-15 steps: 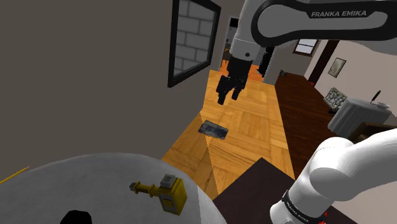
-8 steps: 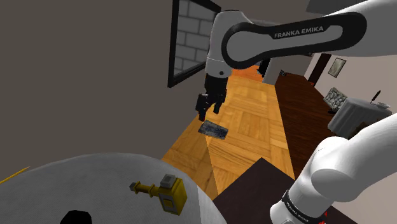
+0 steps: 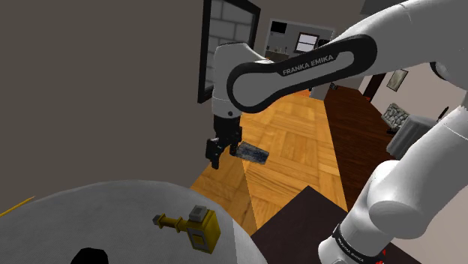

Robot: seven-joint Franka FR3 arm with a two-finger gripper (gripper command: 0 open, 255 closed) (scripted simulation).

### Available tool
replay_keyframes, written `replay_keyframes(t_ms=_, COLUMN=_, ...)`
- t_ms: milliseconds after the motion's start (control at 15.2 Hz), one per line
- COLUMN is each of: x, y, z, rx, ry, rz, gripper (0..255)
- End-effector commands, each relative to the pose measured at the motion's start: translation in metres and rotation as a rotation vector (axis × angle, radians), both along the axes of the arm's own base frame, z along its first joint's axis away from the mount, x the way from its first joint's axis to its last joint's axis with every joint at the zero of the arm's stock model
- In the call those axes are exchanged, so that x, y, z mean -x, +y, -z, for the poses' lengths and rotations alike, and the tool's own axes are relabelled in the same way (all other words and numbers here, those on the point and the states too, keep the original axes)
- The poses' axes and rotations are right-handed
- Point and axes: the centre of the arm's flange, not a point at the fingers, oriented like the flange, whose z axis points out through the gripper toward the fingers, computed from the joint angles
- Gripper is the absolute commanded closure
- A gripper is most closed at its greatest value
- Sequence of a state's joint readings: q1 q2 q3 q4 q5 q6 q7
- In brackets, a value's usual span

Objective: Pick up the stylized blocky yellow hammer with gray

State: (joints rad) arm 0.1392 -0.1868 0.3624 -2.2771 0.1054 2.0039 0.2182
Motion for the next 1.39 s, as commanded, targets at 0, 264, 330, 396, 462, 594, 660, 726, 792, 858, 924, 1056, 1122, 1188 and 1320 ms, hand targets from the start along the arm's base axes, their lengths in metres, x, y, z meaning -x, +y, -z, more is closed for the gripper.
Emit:
replay_keyframes(t_ms=0, x=-0.004, y=0.019, z=0.021, rx=0.006, ry=0.017, rz=-0.023, gripper=0)
replay_keyframes(t_ms=264, x=-0.009, y=0.058, z=0.061, rx=0.019, ry=0.052, rz=-0.068, gripper=0)
replay_keyframes(t_ms=330, x=-0.010, y=0.068, z=0.071, rx=0.022, ry=0.061, rz=-0.079, gripper=0)
replay_keyframes(t_ms=396, x=-0.010, y=0.077, z=0.081, rx=0.025, ry=0.070, rz=-0.090, gripper=0)
replay_keyframes(t_ms=462, x=-0.011, y=0.087, z=0.091, rx=0.029, ry=0.078, rz=-0.101, gripper=0)
replay_keyframes(t_ms=594, x=-0.011, y=0.106, z=0.112, rx=0.035, ry=0.096, rz=-0.124, gripper=0)
replay_keyframes(t_ms=660, x=-0.011, y=0.115, z=0.122, rx=0.038, ry=0.104, rz=-0.135, gripper=0)
replay_keyframes(t_ms=726, x=-0.010, y=0.124, z=0.132, rx=0.042, ry=0.113, rz=-0.146, gripper=0)
replay_keyframes(t_ms=792, x=-0.010, y=0.134, z=0.143, rx=0.045, ry=0.122, rz=-0.158, gripper=0)
replay_keyframes(t_ms=858, x=-0.009, y=0.143, z=0.153, rx=0.048, ry=0.130, rz=-0.169, gripper=0)
replay_keyframes(t_ms=924, x=-0.008, y=0.152, z=0.163, rx=0.052, ry=0.139, rz=-0.180, gripper=0)
replay_keyframes(t_ms=1056, x=-0.007, y=0.156, z=0.172, rx=0.053, ry=0.142, rz=-0.184, gripper=0)
replay_keyframes(t_ms=1122, x=-0.007, y=0.156, z=0.178, rx=0.053, ry=0.142, rz=-0.184, gripper=0)
replay_keyframes(t_ms=1188, x=-0.007, y=0.156, z=0.183, rx=0.053, ry=0.142, rz=-0.184, gripper=0)
replay_keyframes(t_ms=1320, x=-0.007, y=0.156, z=0.194, rx=0.053, ry=0.142, rz=-0.184, gripper=0)
